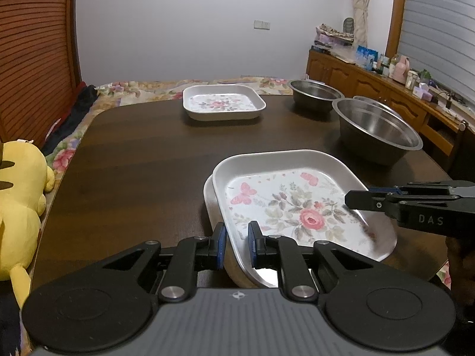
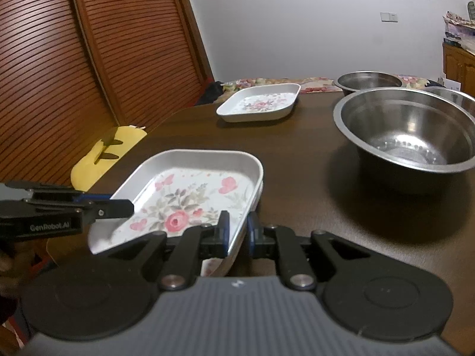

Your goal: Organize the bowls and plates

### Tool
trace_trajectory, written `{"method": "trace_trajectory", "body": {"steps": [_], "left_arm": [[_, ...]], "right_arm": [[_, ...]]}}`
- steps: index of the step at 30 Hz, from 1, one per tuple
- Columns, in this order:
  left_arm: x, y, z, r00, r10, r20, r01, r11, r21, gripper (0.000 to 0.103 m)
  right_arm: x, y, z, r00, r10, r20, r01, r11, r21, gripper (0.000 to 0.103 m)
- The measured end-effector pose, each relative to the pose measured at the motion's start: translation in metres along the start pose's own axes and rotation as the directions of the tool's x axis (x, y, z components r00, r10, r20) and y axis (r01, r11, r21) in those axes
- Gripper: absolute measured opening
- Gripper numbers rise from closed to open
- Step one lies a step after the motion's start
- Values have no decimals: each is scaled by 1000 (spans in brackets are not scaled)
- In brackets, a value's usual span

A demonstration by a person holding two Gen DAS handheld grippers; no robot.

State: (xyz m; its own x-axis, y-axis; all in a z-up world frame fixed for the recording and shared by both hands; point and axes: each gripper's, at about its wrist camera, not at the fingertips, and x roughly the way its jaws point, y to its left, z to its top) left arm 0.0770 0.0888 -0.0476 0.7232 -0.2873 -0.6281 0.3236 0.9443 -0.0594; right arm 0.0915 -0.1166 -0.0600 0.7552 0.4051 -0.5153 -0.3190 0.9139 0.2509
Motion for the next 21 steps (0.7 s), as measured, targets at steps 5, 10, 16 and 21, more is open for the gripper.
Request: {"method": "trace_trajectory", "body": {"steps": [5,10,16,21], "left_arm": [[0,1,-2,1000,9,12,-9,1000,4,17],[2,3,-3,1000,21,13,-21,1000,-11,18],[5,5,-4,1000,21,10,-21,1000,-20,19],[6,5,-5,1000,23,14,-23,1000,-21,19]], "right_arm": [[-1,1,-3,1000,-6,20,6,1000,-6,15],[1,0,-3,999,-5,33,5,1000,-5,15],[1,-3,-5,999,1,44,-1,1000,10,15],[1,-2,-7,999,-2,54,2,1000,6,15]]}}
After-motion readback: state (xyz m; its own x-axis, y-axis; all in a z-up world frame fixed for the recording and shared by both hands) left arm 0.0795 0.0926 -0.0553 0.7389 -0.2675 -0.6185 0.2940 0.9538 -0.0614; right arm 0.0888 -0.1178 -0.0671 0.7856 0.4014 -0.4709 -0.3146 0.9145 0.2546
